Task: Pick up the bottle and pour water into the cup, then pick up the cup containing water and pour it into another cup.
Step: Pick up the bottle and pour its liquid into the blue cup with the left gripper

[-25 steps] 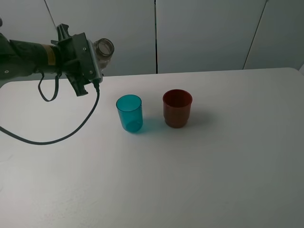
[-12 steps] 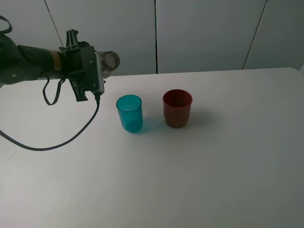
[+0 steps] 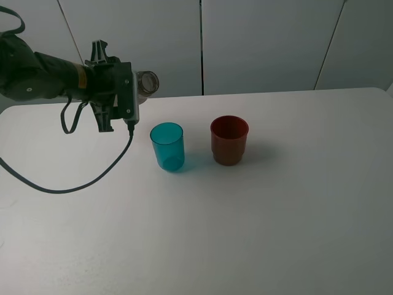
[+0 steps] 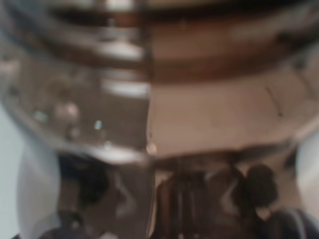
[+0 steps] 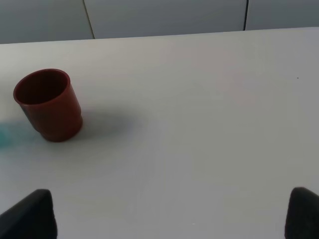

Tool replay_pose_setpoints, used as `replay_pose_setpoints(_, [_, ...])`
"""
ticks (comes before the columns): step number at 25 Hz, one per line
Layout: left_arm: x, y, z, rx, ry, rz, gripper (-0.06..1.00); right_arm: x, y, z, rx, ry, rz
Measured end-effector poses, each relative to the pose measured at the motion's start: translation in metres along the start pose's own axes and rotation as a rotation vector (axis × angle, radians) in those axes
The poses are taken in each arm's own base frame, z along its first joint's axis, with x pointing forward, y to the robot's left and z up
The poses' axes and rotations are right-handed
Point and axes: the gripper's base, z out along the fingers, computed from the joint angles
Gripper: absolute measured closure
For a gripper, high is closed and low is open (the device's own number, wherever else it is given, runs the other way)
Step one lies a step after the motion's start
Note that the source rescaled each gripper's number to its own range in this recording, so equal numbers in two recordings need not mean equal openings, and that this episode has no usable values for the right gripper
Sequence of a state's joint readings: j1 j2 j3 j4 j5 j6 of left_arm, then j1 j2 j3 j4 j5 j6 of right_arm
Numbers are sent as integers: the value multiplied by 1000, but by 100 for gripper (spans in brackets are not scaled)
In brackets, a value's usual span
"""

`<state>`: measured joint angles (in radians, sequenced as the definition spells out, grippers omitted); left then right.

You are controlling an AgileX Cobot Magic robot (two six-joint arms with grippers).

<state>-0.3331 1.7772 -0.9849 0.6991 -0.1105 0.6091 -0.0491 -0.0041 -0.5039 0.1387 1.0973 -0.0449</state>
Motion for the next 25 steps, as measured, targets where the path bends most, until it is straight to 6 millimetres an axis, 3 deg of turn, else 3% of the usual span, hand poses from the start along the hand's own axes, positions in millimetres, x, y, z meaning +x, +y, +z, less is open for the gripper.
replay_pose_setpoints(18, [-6,-11,0,117,114,136,94,0,0,0,0,0,0])
replay_pose_setpoints(25, [-16,-4,-1,114,125,165,94,0,0,0,0,0,0])
